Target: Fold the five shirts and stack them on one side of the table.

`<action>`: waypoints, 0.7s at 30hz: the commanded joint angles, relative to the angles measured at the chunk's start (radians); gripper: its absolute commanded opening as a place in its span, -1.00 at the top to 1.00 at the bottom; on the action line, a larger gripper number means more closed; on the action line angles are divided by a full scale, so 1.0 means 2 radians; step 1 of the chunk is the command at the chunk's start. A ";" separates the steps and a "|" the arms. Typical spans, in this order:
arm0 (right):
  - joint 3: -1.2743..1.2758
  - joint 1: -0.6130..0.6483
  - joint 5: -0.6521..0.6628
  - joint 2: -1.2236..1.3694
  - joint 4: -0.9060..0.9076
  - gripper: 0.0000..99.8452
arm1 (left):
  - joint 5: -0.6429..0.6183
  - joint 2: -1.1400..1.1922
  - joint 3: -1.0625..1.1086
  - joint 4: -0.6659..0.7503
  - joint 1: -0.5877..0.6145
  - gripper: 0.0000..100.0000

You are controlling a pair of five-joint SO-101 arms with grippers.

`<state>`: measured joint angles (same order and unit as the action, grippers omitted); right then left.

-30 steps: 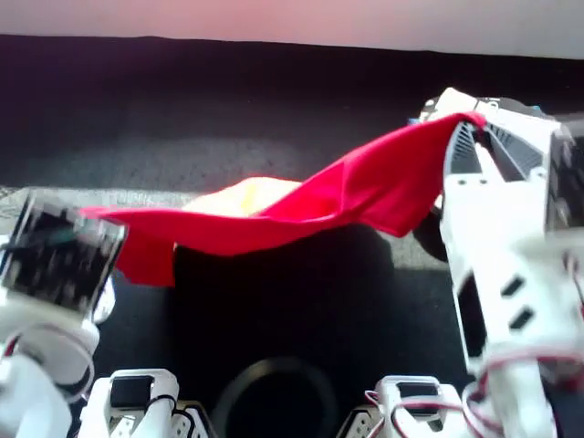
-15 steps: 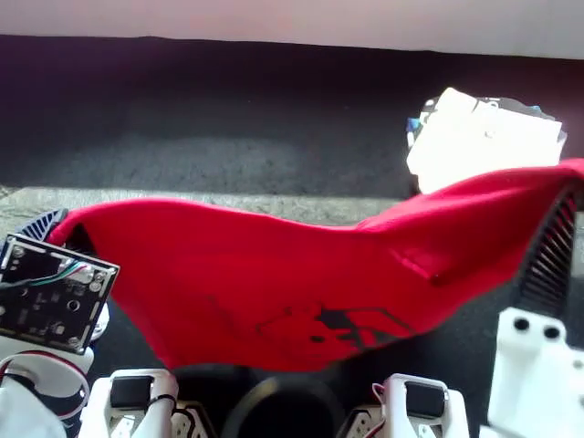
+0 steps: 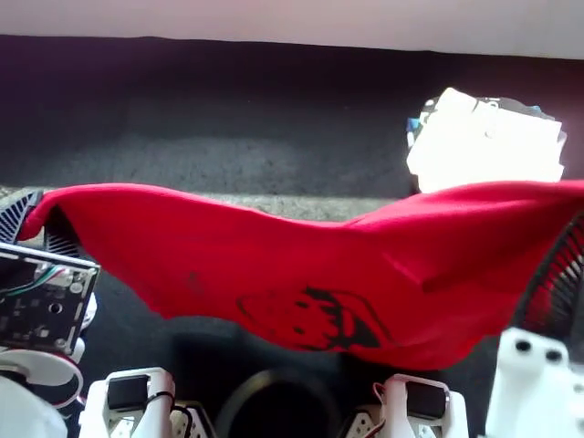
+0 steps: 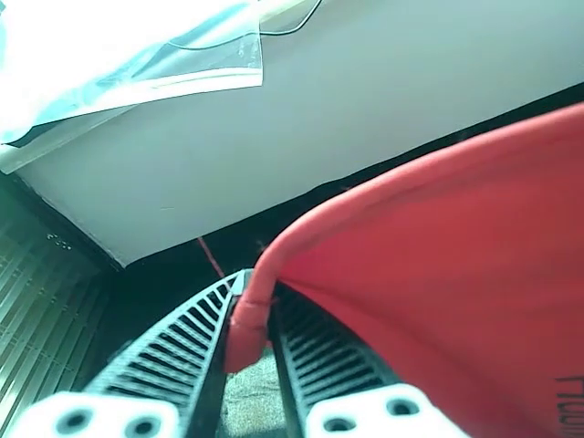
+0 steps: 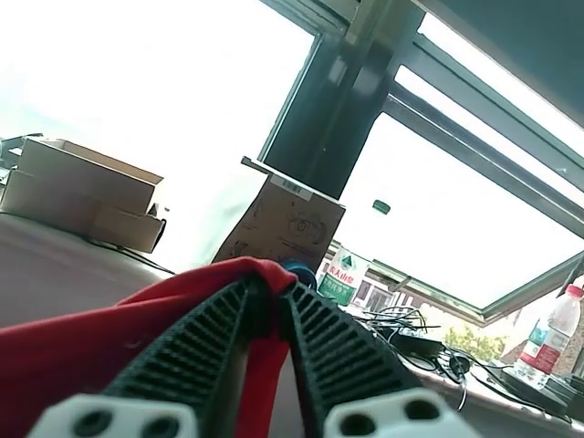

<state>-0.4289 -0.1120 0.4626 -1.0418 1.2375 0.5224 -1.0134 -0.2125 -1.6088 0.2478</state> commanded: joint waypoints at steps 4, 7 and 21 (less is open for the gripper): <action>0.234 0.042 0.003 0.002 -0.124 0.99 | 0.008 0.011 0.123 0.090 0.005 0.98; 0.348 0.073 0.002 0.012 -0.213 0.99 | 0.008 0.045 0.185 0.153 0.030 0.98; 0.185 0.103 0.002 0.344 -0.326 0.99 | 0.005 0.362 0.007 0.253 0.045 0.98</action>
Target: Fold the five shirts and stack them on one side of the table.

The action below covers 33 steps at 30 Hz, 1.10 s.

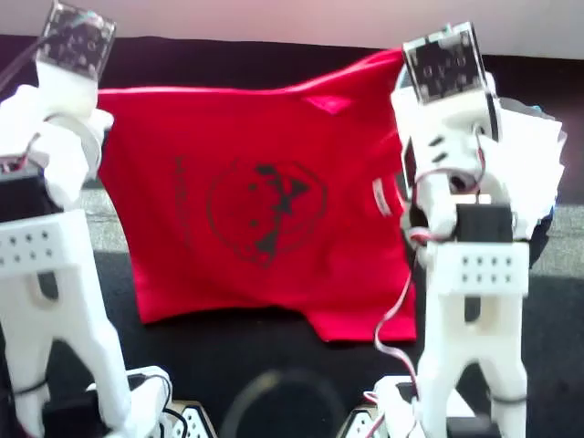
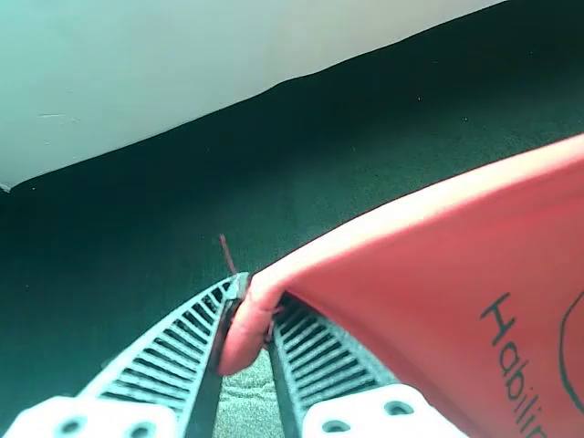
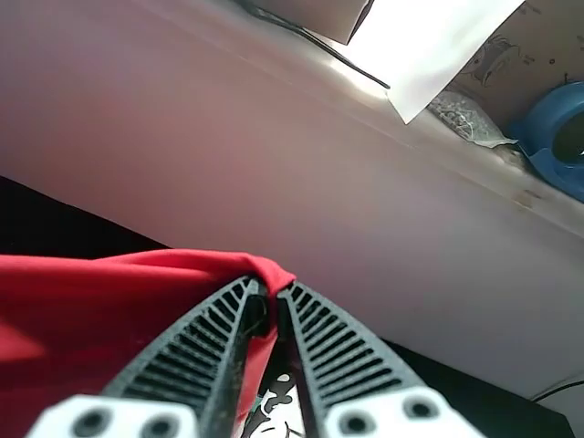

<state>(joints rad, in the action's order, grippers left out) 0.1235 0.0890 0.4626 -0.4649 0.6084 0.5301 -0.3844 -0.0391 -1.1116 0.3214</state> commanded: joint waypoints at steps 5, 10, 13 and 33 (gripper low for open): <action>-0.191 0.007 0.002 0.155 0.039 0.99 | 0.002 0.142 -0.193 -0.041 0.008 0.98; -0.199 0.023 0.002 0.234 0.092 0.99 | 0.002 0.236 -0.219 -0.044 0.008 0.98; -0.199 0.038 0.002 0.290 0.119 0.99 | 0.002 0.293 -0.221 -0.043 0.008 0.98; -0.200 0.050 -0.077 0.295 0.357 0.99 | 0.005 0.450 -0.242 -0.248 -0.011 0.98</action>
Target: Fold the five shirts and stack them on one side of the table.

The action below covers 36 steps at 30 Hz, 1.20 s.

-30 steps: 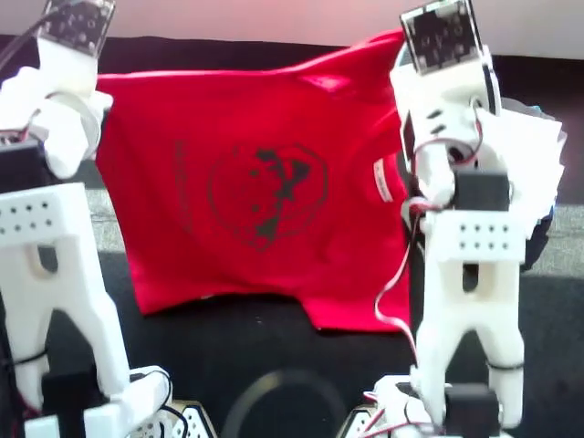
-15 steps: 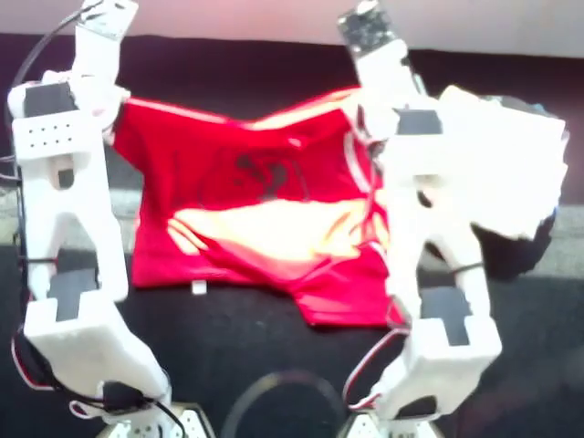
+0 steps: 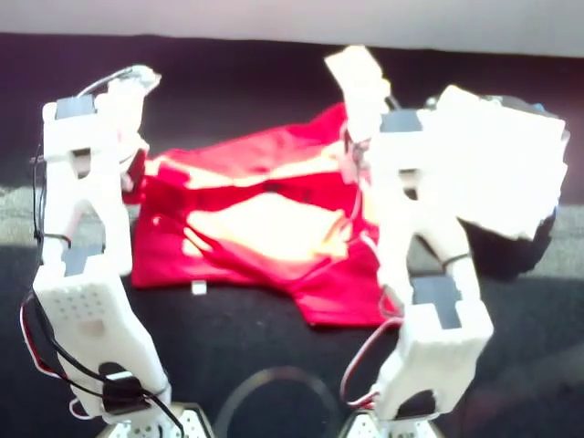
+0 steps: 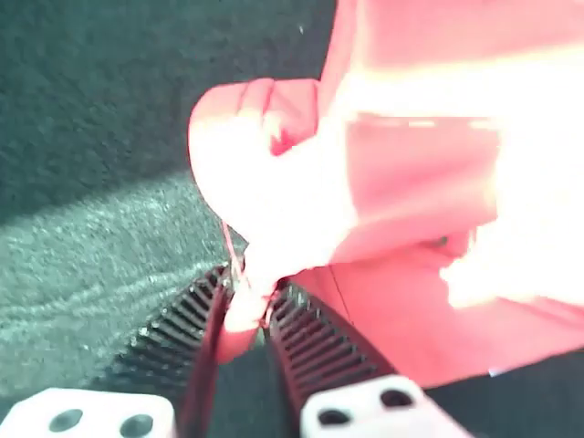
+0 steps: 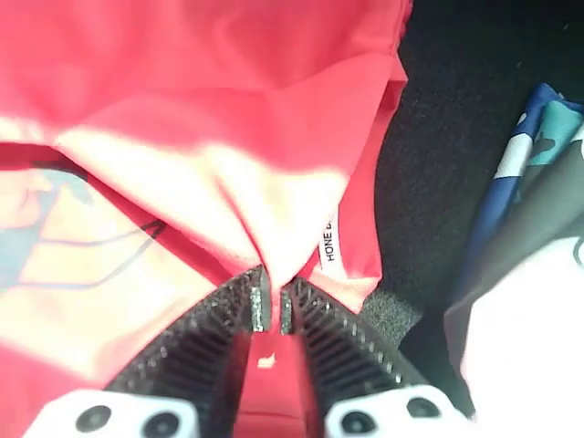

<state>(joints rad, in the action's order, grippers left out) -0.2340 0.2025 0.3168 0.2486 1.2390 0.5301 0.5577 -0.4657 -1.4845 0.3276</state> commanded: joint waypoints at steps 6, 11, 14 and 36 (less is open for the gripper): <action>-0.020 -0.007 -0.004 -0.091 0.141 0.99 | 0.005 -0.092 -0.025 -0.140 -0.036 0.98; -0.010 -0.007 -0.005 -0.115 0.195 0.99 | 0.034 -0.150 0.078 -0.138 -0.036 0.98; 0.051 -0.007 -0.005 -0.158 0.192 0.99 | 0.039 -0.167 0.144 -0.097 -0.032 0.98; 0.399 -0.056 -0.002 -0.445 0.152 0.99 | 0.066 -0.188 0.291 0.025 -0.004 0.98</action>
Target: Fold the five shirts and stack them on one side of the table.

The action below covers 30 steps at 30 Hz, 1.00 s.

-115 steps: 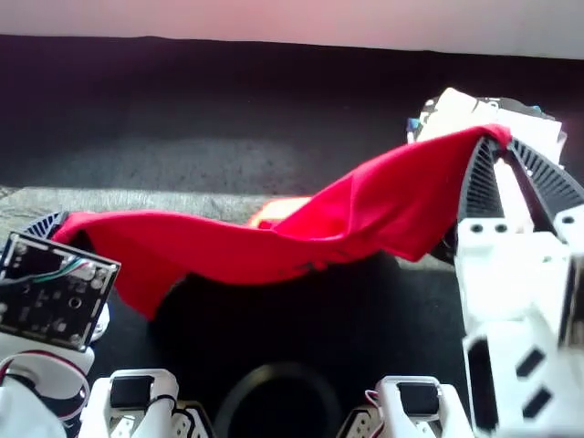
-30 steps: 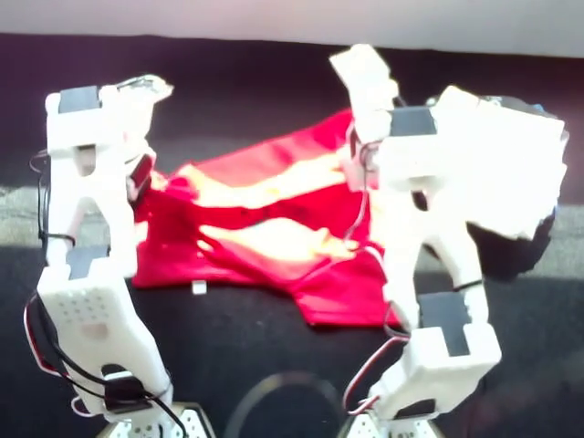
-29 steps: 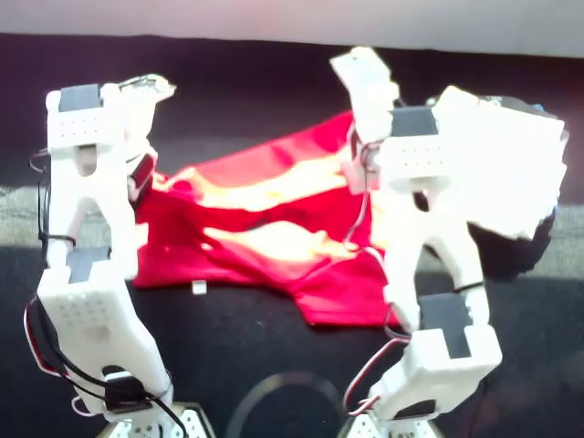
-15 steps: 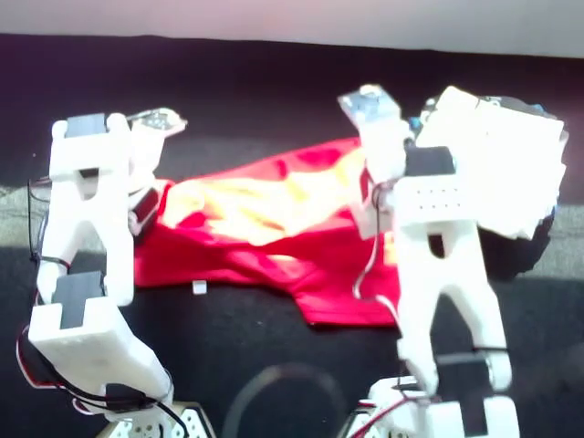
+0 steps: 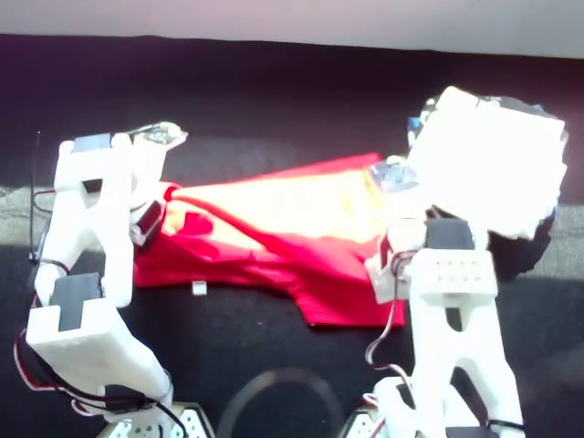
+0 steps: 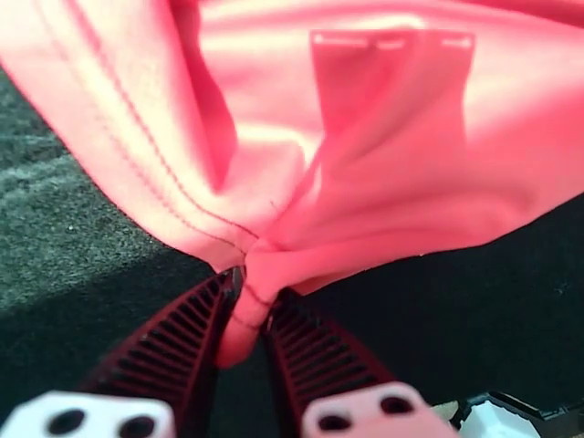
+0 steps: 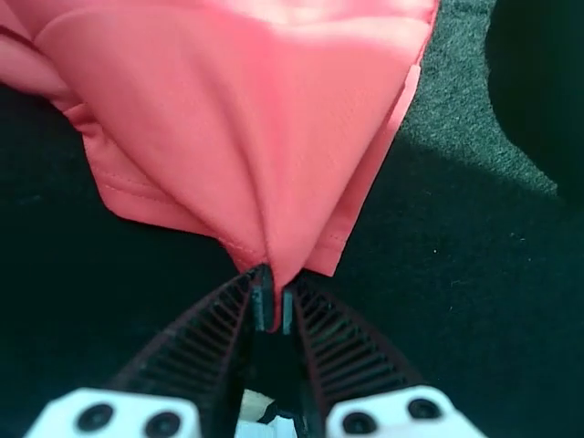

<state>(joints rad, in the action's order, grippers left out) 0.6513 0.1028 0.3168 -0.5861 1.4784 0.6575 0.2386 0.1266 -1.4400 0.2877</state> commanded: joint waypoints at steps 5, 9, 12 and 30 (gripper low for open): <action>-0.138 -0.004 -0.002 -0.049 0.079 0.99 | 0.003 -0.033 -0.045 -0.021 0.039 0.98; -0.113 -0.004 -0.002 -0.034 0.076 0.99 | 0.004 -0.015 -0.043 -0.025 0.036 0.98; -0.044 -0.007 -0.002 -0.030 0.040 0.99 | 0.004 0.014 -0.045 -0.021 0.036 0.98; -0.053 -0.004 0.060 -0.030 0.063 0.49 | 0.002 0.065 -0.147 -0.068 0.056 0.67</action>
<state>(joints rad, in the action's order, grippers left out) 0.7142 0.0982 0.4166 -0.6398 1.5213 0.6575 0.3782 -0.0545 -1.5136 0.3751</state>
